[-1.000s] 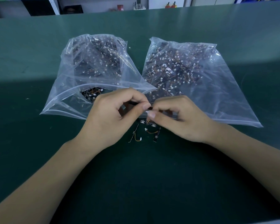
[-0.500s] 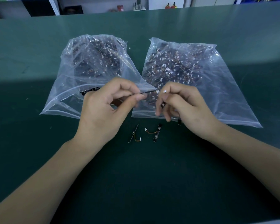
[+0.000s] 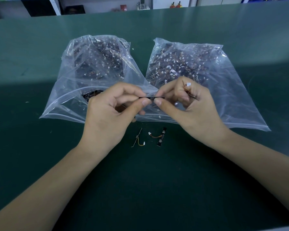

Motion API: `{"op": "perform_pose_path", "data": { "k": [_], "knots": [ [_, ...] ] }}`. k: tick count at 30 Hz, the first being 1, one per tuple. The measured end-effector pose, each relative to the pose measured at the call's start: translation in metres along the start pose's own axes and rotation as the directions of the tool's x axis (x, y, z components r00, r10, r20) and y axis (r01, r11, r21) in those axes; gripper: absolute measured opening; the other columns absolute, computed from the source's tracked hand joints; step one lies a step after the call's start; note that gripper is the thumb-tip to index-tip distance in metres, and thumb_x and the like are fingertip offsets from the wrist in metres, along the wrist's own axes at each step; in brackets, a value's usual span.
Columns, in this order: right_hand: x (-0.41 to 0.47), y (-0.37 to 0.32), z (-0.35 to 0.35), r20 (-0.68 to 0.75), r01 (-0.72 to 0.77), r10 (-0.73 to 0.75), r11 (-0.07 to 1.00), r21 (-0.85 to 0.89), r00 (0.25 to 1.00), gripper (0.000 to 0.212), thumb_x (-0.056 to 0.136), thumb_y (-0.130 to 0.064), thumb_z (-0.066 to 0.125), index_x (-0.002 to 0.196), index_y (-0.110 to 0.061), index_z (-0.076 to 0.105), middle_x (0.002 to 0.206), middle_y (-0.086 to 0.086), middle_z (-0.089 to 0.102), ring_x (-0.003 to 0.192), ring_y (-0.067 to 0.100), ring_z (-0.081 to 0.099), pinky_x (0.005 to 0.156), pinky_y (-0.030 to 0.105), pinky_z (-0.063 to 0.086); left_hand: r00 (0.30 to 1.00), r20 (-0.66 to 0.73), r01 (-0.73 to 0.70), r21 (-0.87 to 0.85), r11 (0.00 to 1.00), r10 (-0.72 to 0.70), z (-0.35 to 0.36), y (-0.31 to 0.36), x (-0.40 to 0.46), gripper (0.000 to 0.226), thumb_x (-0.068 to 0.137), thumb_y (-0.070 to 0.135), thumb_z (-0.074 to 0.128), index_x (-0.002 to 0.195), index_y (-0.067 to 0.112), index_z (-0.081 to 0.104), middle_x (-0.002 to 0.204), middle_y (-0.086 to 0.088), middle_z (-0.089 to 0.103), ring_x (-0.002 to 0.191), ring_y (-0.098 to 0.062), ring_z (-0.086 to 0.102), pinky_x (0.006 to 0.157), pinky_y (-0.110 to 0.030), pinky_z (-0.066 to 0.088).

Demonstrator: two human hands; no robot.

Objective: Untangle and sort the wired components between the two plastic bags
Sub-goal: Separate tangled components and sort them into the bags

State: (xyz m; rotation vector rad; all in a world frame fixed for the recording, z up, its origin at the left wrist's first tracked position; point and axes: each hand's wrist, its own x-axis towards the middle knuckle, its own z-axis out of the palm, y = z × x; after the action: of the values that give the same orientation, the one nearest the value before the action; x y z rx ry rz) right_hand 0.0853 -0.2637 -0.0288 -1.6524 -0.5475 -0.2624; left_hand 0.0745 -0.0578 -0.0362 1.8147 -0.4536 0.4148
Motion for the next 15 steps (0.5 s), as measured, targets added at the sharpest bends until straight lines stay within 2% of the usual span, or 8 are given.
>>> {"op": "perform_pose_path", "data": {
  "k": [6, 11, 15],
  "knots": [
    [0.0007, -0.0029, 0.0003, -0.059, -0.009, 0.009, 1.000, -0.013, 0.998, 0.053, 0.092, 0.013, 0.073, 0.077, -0.016, 0.031, 0.095, 0.011, 0.076, 0.083, 0.033, 0.070, 0.073, 0.055, 0.049, 0.998, -0.014, 0.054, -0.045, 0.998, -0.054, 0.0025, 0.0015, -0.0010, 0.012, 0.096, 0.019, 0.079, 0.100, 0.027, 0.071, 0.090, 0.006, 0.082, 0.076, -0.017, 0.079, 0.061, -0.023, 0.058],
    [0.0001, -0.0021, 0.0017, -0.061, -0.017, 0.016, 1.000, -0.019, 0.998, 0.054, 0.091, 0.012, 0.074, 0.079, -0.019, 0.032, 0.096, 0.008, 0.076, 0.086, 0.034, 0.070, 0.074, 0.055, 0.050, 0.999, -0.009, 0.035, 0.090, 0.995, -0.035, 0.0002, 0.0013, 0.0001, 0.007, 0.096, 0.022, 0.080, 0.095, 0.027, 0.074, 0.087, 0.011, 0.078, 0.078, -0.015, 0.074, 0.063, -0.031, 0.059],
    [-0.0001, -0.0017, 0.0015, -0.050, -0.024, 0.022, 0.999, -0.033, 0.999, 0.053, 0.091, 0.011, 0.075, 0.080, -0.019, 0.034, 0.095, 0.008, 0.075, 0.085, 0.034, 0.068, 0.074, 0.052, 0.050, 0.999, 0.012, 0.051, 0.123, 0.991, -0.053, 0.0021, 0.0020, -0.0014, 0.007, 0.098, 0.020, 0.077, 0.096, 0.024, 0.072, 0.086, 0.015, 0.075, 0.079, -0.012, 0.069, 0.069, -0.033, 0.056]
  ]
}}
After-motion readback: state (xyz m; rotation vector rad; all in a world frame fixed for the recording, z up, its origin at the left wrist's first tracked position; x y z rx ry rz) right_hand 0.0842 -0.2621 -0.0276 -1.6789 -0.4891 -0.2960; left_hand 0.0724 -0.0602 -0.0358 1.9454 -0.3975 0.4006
